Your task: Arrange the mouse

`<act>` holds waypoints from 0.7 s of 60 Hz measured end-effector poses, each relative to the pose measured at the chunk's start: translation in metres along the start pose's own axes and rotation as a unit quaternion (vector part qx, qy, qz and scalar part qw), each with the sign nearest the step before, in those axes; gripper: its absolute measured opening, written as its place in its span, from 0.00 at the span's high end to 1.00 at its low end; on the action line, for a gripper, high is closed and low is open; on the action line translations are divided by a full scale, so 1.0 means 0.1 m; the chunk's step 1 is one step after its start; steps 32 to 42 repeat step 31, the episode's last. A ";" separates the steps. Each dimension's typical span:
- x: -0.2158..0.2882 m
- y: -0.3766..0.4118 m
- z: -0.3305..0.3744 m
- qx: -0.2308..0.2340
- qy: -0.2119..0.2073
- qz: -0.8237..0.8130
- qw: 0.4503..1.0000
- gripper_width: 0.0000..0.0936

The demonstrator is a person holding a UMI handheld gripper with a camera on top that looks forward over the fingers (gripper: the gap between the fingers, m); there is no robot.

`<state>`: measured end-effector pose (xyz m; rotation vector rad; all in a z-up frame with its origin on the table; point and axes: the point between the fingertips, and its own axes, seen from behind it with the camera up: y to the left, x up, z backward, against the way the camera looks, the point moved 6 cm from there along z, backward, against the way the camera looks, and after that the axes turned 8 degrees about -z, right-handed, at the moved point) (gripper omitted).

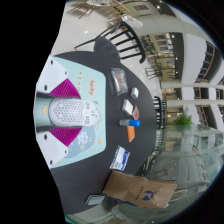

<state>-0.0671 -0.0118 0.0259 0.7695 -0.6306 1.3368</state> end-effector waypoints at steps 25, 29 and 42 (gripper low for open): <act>-0.10 -0.24 1.06 0.061 -0.034 0.052 0.996 0.10; -0.23 -0.41 1.40 0.054 -0.048 0.057 0.996 0.10; -0.30 -0.49 1.54 0.052 -0.052 0.058 0.996 0.09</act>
